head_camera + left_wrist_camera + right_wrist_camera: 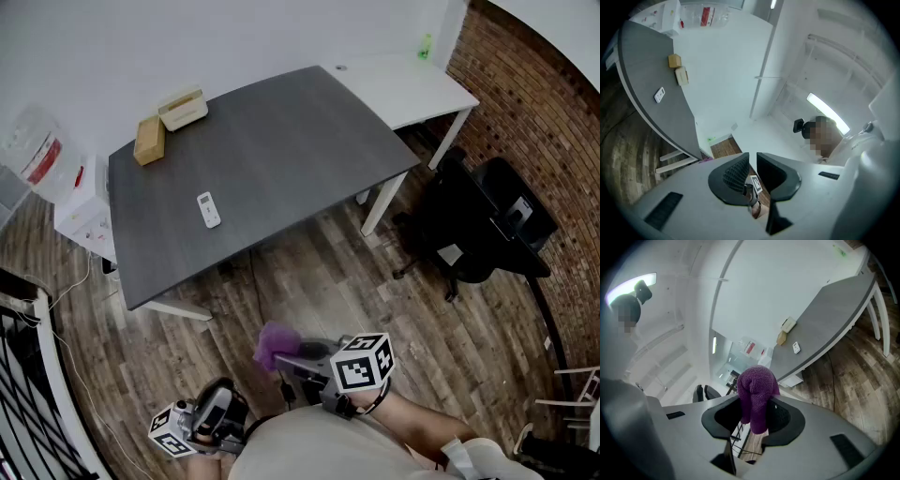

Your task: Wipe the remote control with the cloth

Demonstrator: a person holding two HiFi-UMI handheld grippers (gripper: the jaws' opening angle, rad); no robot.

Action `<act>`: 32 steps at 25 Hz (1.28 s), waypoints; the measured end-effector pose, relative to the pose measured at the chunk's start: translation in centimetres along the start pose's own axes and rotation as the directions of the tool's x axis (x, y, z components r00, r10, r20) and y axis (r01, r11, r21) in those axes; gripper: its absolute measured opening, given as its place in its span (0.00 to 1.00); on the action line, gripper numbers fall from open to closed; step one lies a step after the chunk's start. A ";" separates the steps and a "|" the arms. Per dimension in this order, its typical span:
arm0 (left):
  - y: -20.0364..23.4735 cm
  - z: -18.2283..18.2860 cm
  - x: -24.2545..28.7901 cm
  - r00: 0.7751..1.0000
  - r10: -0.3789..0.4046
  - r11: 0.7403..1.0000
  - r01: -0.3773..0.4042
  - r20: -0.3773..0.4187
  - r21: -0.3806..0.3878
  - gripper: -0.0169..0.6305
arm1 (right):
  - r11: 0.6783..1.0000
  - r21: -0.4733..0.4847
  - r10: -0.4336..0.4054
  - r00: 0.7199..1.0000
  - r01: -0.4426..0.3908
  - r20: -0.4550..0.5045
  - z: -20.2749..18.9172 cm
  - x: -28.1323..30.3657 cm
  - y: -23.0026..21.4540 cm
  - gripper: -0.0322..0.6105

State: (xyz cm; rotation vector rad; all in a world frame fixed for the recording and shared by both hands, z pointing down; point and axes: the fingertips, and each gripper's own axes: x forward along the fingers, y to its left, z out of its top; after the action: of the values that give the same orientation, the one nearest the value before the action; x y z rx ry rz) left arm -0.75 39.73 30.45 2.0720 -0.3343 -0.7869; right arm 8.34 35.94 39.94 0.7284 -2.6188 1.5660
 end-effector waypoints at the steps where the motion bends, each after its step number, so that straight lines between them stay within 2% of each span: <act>1: 0.4 0.3 0.4 1.000 0.013 1.000 -0.013 0.007 0.018 0.10 | 1.000 -0.013 0.000 1.000 0.000 -0.004 0.4 0.0 -0.3 0.24; 6: 3.2 2.4 2.6 0.996 0.083 0.989 -0.086 0.029 0.119 0.11 | 0.998 -0.039 -0.040 0.999 0.040 0.004 3.0 -0.3 -2.8 0.24; 10: 5.4 4.6 2.5 0.985 0.161 0.973 -0.168 0.053 0.161 0.20 | 0.998 -0.029 -0.053 0.999 0.053 -0.002 4.5 1.1 -3.2 0.25; 13: 8.6 7.3 1.9 0.967 0.232 0.955 -0.247 0.106 0.163 0.20 | 0.996 -0.038 -0.080 0.997 0.080 -0.010 6.0 2.7 -4.0 0.24; 15: 11.5 9.1 1.5 0.950 0.297 0.935 -0.310 0.098 0.172 0.20 | 0.992 -0.053 -0.112 0.994 0.112 -0.004 7.5 4.0 -4.9 0.24; 18: 16.5 12.1 1.2 0.920 0.390 0.900 -0.392 0.048 0.193 0.20 | 0.977 -0.094 -0.192 0.981 0.193 0.017 10.2 6.4 -6.6 0.24; 22: 23.4 16.5 1.1 0.865 0.500 0.849 -0.480 -0.045 0.221 0.20 | 0.945 -0.104 -0.307 0.950 0.311 0.051 14.4 10.2 -9.2 0.25; 26: 28.6 19.1 1.8 0.822 0.541 0.835 -0.499 -0.180 0.231 0.20 | 0.904 -0.089 -0.414 0.909 0.417 0.052 17.7 13.6 -11.7 0.25; 32: 34.2 20.0 2.2 0.754 0.567 0.823 -0.524 -0.331 0.217 0.20 | 0.864 -0.065 -0.498 0.866 0.500 0.038 20.5 17.2 -14.4 0.24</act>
State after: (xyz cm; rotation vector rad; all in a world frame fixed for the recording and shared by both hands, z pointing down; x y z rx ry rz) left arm -10.17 5.86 48.79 2.0118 -0.7357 0.0017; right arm 3.29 6.52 45.65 1.2911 -2.2175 1.3027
